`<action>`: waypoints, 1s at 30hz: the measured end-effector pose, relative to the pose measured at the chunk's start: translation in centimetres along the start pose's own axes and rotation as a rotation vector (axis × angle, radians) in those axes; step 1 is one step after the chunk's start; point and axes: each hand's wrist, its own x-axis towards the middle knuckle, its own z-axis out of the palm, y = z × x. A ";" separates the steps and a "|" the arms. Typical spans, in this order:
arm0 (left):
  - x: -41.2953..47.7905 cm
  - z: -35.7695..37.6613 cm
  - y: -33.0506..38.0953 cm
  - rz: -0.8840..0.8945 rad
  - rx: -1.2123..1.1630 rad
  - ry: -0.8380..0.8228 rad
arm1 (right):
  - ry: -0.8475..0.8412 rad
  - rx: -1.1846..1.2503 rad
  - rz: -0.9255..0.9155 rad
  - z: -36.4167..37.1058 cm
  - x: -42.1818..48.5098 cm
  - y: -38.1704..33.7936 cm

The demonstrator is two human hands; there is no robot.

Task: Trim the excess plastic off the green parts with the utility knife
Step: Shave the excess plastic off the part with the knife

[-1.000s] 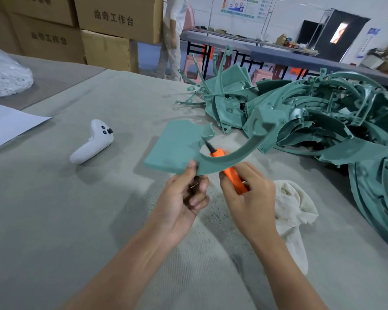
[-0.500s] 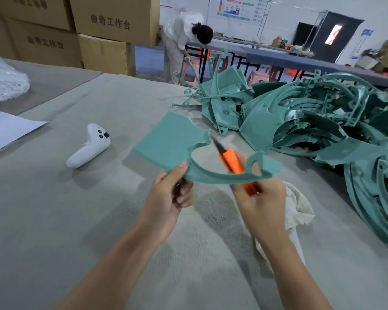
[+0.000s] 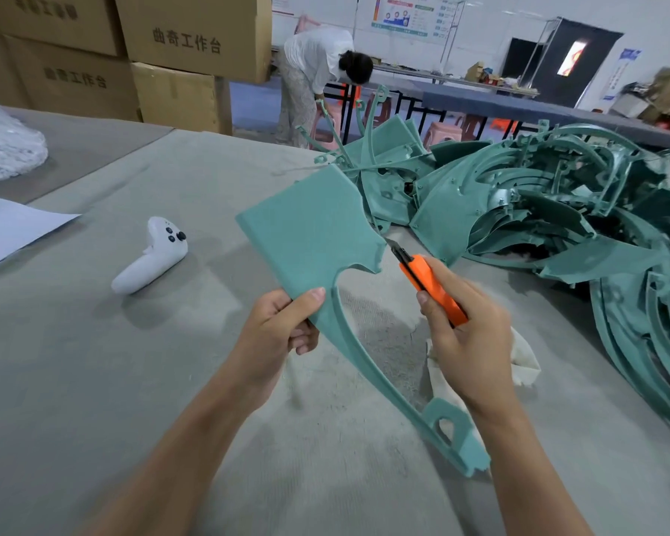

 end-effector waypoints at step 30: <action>-0.1 -0.1 -0.1 -0.039 -0.060 0.040 | -0.022 0.046 -0.120 -0.3 -0.4 -0.3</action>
